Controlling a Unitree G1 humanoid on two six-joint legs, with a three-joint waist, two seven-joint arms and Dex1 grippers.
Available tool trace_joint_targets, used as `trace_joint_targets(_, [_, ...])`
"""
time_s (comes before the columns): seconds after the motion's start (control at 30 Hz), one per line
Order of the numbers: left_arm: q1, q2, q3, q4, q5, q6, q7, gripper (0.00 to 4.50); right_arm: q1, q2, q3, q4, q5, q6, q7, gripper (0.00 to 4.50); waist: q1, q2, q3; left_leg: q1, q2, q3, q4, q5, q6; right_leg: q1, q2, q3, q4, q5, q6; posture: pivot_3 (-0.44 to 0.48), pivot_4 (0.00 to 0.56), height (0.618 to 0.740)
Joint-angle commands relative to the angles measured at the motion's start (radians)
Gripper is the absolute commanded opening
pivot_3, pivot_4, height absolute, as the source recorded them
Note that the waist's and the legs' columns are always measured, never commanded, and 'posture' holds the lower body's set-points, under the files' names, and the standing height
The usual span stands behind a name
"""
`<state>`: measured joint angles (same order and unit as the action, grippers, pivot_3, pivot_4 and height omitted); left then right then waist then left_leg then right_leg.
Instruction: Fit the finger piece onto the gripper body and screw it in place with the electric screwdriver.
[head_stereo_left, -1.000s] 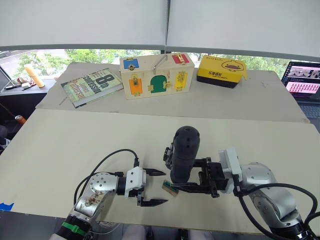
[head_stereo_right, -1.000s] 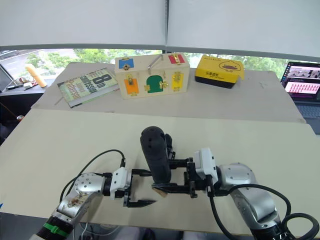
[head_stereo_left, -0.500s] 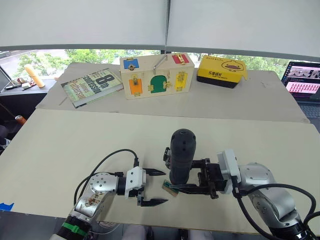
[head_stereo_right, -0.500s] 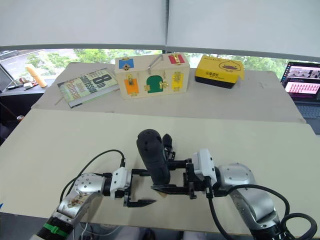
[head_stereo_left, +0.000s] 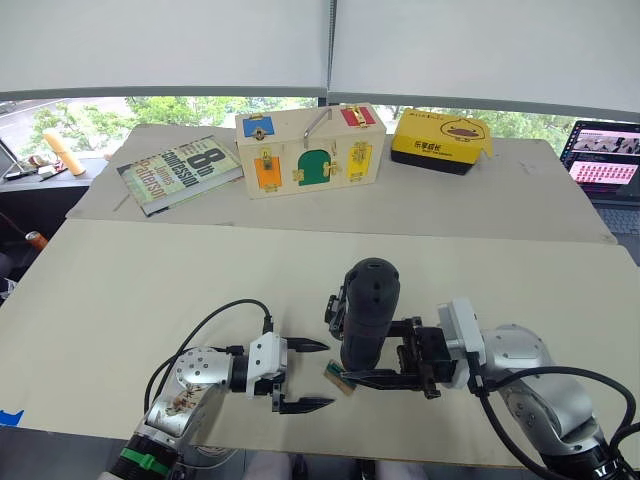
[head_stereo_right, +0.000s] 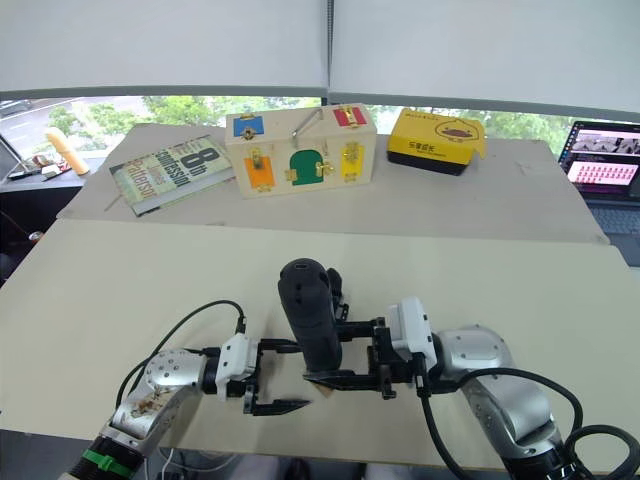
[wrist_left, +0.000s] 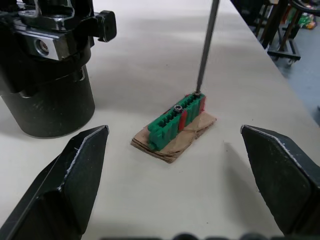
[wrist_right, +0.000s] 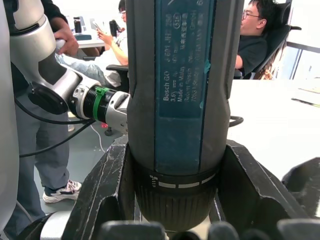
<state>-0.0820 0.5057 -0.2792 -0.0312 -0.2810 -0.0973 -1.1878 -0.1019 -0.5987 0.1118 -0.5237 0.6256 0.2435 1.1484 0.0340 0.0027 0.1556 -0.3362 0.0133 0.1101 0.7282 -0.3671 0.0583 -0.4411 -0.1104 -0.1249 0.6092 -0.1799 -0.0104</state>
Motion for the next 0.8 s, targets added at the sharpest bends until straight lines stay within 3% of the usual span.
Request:
trace_joint_targets(0.03, [0.011,0.026,0.026,-0.04,-0.05,0.029,-0.028,4.5,-0.028,-0.006,-0.037,-0.067,0.057,-0.004,0.0,1.9,-0.003,0.0,0.0,0.0,0.0,0.0,0.0,0.0,0.0,0.0,0.0,0.0,0.0,0.0,0.0,0.0,0.15,0.74])
trace_joint_targets(0.27, [0.013,0.067,0.079,-0.106,-0.131,0.079,-0.056,4.5,-0.043,-0.03,-0.078,-0.114,0.127,0.036,-0.028,1.9,-0.014,-0.001,0.002,-0.001,0.0,0.0,0.0,0.0,0.0,-0.001,0.001,-0.001,-0.001,0.0,0.0,0.0,0.15,0.74])
trace_joint_targets(0.53, [0.022,0.127,0.157,-0.211,-0.24,0.172,-0.082,4.5,-0.056,-0.114,-0.209,-0.194,0.291,0.125,-0.091,1.9,-0.019,-0.002,0.003,-0.001,0.0,0.0,0.0,0.0,-0.001,-0.001,0.002,-0.001,-0.001,0.0,0.0,0.0,0.15,0.74])
trace_joint_targets(0.8, [0.015,0.173,0.247,-0.27,-0.331,0.259,-0.077,4.5,-0.1,-0.158,-0.309,-0.125,0.345,0.15,-0.113,1.9,-0.021,-0.002,0.003,-0.001,0.0,0.001,0.0,0.0,-0.001,0.0,0.005,0.0,-0.001,0.0,0.0,0.0,0.15,0.74])
